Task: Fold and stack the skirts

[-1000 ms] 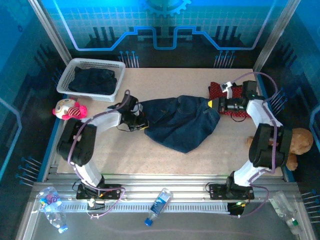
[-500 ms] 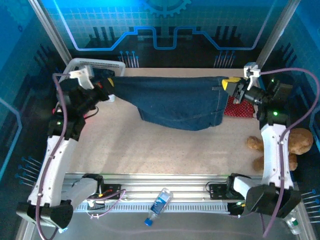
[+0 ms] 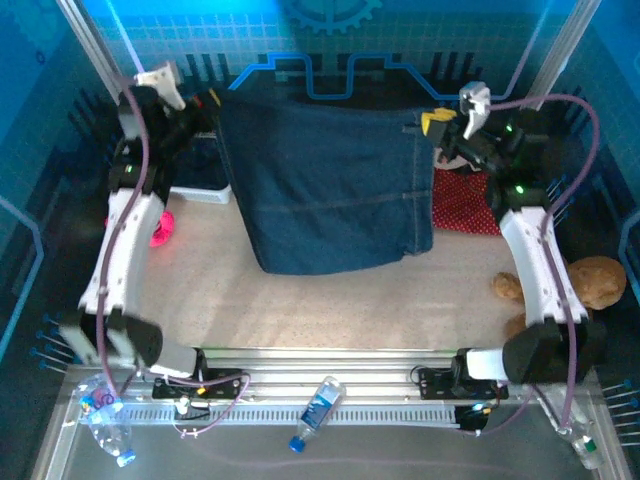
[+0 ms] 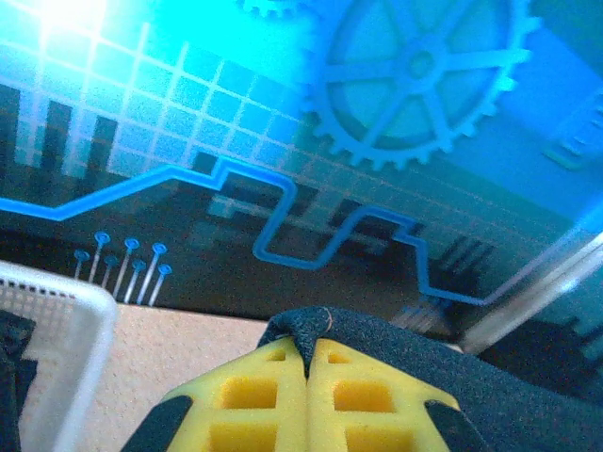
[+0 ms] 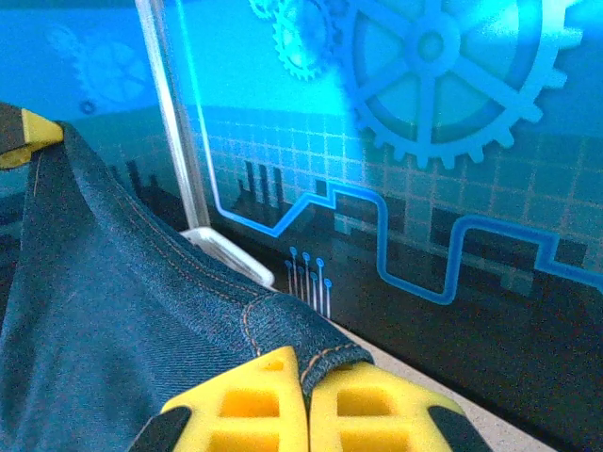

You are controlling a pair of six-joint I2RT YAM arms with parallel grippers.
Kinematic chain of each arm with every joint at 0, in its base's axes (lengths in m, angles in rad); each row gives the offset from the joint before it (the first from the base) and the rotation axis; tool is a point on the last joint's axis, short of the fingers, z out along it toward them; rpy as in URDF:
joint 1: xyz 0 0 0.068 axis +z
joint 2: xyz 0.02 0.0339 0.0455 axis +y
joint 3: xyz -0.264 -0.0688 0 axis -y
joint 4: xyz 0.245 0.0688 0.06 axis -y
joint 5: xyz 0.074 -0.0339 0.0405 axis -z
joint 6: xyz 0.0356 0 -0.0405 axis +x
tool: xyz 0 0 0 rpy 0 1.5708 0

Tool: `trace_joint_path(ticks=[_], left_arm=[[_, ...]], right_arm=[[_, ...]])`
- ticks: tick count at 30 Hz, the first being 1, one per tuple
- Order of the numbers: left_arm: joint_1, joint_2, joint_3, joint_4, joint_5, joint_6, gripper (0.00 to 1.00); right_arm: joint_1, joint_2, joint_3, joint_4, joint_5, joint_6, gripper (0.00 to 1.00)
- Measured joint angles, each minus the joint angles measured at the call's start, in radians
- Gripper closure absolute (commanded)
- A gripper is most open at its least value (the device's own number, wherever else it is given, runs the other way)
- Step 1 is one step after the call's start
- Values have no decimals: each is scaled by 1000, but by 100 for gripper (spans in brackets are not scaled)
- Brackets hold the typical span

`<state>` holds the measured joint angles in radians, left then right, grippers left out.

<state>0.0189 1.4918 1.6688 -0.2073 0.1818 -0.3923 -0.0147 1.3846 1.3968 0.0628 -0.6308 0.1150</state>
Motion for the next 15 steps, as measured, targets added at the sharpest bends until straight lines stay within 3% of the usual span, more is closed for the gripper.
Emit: trace_joint_path(ticks=[6, 9, 13, 15], left_arm=[[15, 342, 447, 9, -24, 7, 100], [18, 415, 614, -1, -18, 29, 100], [23, 359, 575, 26, 3, 81, 100], [28, 234, 355, 98, 14, 101, 100]], right_arm=[[16, 272, 257, 43, 46, -12, 100], [16, 314, 350, 42, 28, -52, 100], [18, 278, 350, 8, -33, -205, 100], [28, 233, 298, -35, -49, -324, 99]])
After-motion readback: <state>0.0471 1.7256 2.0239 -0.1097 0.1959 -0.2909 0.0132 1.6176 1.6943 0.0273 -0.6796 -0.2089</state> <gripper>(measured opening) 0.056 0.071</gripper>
